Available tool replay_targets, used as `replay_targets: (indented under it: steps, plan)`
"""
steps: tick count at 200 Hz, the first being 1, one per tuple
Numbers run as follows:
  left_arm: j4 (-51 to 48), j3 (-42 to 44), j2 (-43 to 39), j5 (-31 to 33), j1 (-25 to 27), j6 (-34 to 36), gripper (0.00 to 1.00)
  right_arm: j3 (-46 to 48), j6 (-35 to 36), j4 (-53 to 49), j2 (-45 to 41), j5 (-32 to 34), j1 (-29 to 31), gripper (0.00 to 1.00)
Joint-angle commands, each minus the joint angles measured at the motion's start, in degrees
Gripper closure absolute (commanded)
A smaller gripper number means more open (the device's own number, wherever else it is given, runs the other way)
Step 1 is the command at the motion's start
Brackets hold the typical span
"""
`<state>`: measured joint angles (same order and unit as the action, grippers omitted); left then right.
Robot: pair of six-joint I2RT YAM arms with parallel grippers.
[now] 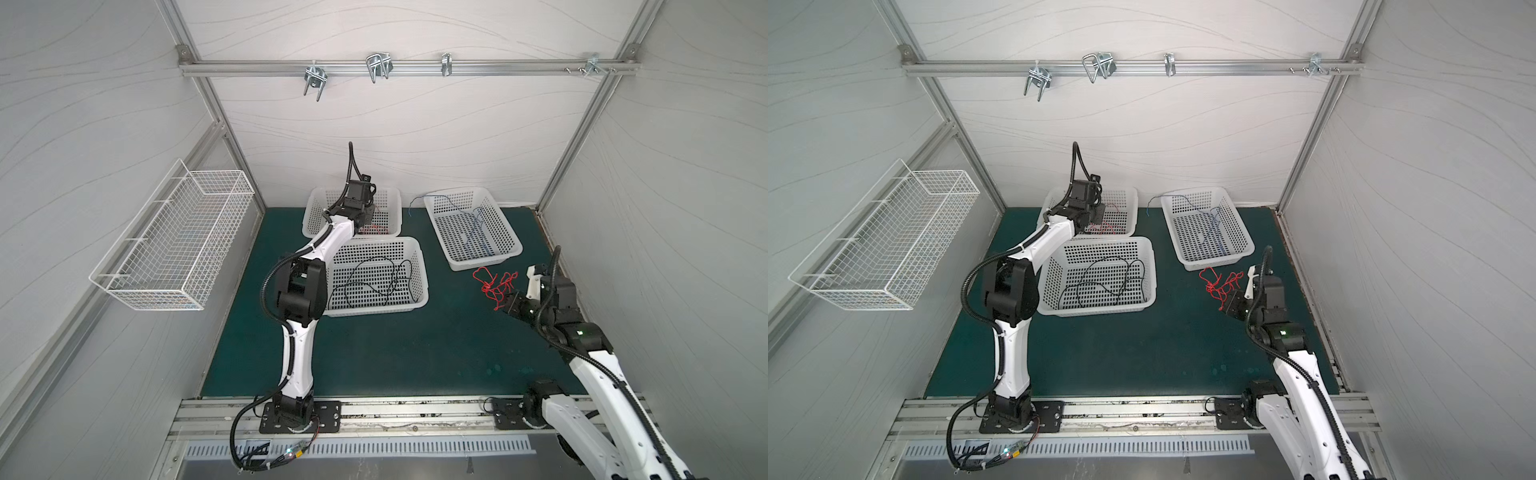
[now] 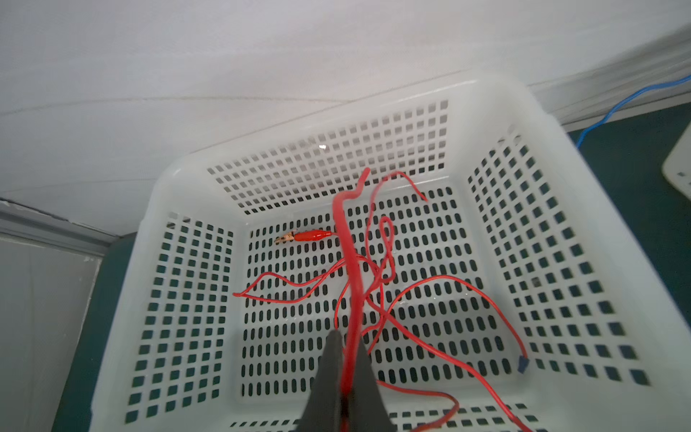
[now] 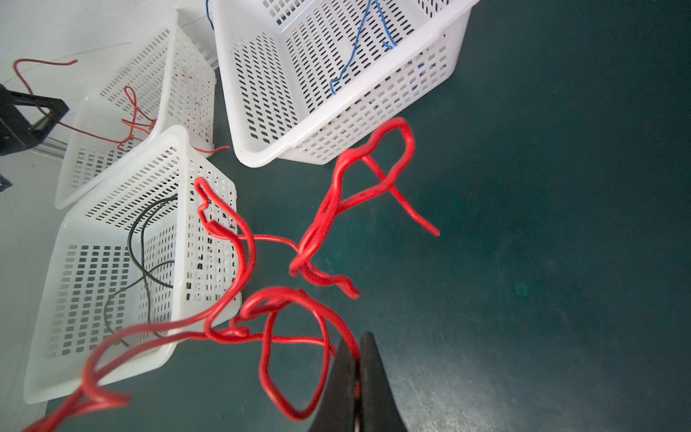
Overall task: Untangle the cables
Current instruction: 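Open the left gripper to drop the red strand into the basket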
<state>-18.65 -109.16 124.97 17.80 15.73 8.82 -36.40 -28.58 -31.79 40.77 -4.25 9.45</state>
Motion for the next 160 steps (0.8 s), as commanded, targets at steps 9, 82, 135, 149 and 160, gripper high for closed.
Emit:
replay_targets:
  steps: [9,82,135,149,160]
  plan:
    - [-2.24,-5.10,3.61,5.80,-0.82,0.42,1.00,0.41,-1.80,-3.04,-1.87,1.48,1.13,1.00]
    - [-6.63,-4.93,4.10,6.56,-2.54,-2.78,0.66,-0.56,-1.53,-4.13,-2.05,2.51,2.84,1.00]
    - [-5.35,-0.92,-2.00,2.65,-2.45,-4.74,0.21,-0.93,-0.50,-1.94,0.91,2.10,3.55,1.00]
    - [-5.84,-0.57,-3.32,1.39,-2.37,-4.86,0.13,-0.94,-0.16,-1.39,1.75,2.11,3.82,1.00]
    - [-5.96,-0.11,-4.28,0.43,-2.13,-5.12,0.08,-0.93,0.10,-1.02,2.48,2.04,3.94,1.00]
